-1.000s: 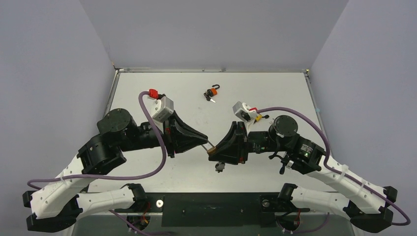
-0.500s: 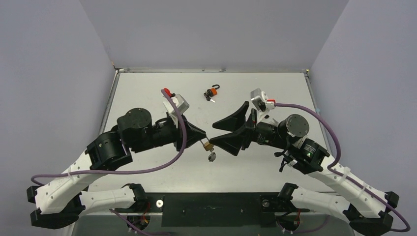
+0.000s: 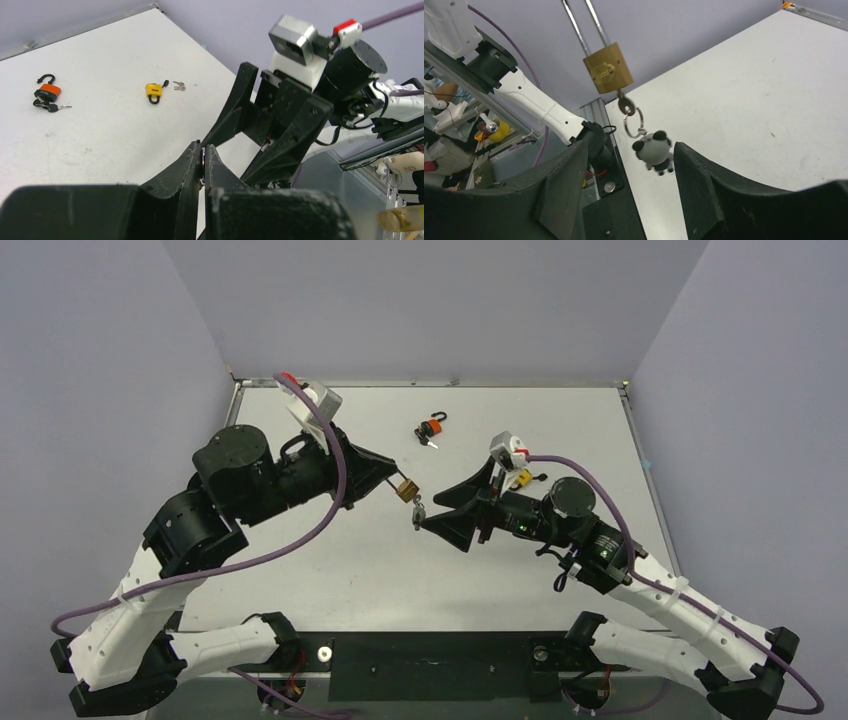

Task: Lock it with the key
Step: Lock the lock.

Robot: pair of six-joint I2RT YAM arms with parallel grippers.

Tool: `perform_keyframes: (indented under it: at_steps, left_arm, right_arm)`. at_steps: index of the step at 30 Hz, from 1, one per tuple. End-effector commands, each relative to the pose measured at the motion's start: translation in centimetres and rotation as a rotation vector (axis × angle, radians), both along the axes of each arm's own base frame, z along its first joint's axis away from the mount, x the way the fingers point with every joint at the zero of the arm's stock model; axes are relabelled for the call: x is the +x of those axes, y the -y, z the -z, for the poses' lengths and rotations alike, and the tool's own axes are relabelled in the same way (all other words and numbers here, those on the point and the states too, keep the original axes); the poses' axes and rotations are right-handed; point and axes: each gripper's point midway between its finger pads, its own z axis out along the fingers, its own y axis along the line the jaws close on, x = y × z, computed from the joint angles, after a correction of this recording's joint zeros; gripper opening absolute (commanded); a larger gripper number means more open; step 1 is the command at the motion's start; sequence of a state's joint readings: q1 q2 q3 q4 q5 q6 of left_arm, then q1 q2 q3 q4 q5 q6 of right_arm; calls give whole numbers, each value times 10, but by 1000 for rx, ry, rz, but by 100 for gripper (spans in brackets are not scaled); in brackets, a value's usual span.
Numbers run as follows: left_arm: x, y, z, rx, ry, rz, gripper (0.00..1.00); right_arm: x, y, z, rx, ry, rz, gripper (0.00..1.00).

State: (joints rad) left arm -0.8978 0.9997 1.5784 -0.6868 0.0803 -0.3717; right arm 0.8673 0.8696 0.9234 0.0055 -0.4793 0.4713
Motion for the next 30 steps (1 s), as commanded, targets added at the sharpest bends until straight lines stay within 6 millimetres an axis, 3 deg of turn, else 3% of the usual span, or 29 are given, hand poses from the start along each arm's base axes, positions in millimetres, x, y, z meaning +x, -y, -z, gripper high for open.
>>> perform_keyframes:
  at_steps: [1,11,13,17,22,24,30]
  left_arm:
    - [5,3,-16,-37,-28,11,0]
    - [4,8,-19,-55,-46,40,0]
    - [4,8,-19,-57,-48,40,0]
    - [5,9,-18,-58,-53,44,0]
    - [12,9,-18,-70,-55,19,0]
    - [19,9,-18,-82,-63,-1,0]
    - [38,12,-19,-133,-92,-8,0]
  right_arm:
    - [7,-10,-7,-16,62,60,58]
    - [32,-7,-11,-37,97,197,49]
    - [34,-6,-3,-74,91,209,48]
    - [33,-9,0,-89,89,200,39]
    - [27,-13,3,-89,77,179,8]
    - [27,-13,8,-91,65,181,0]
    - [27,-3,25,-106,37,215,0]
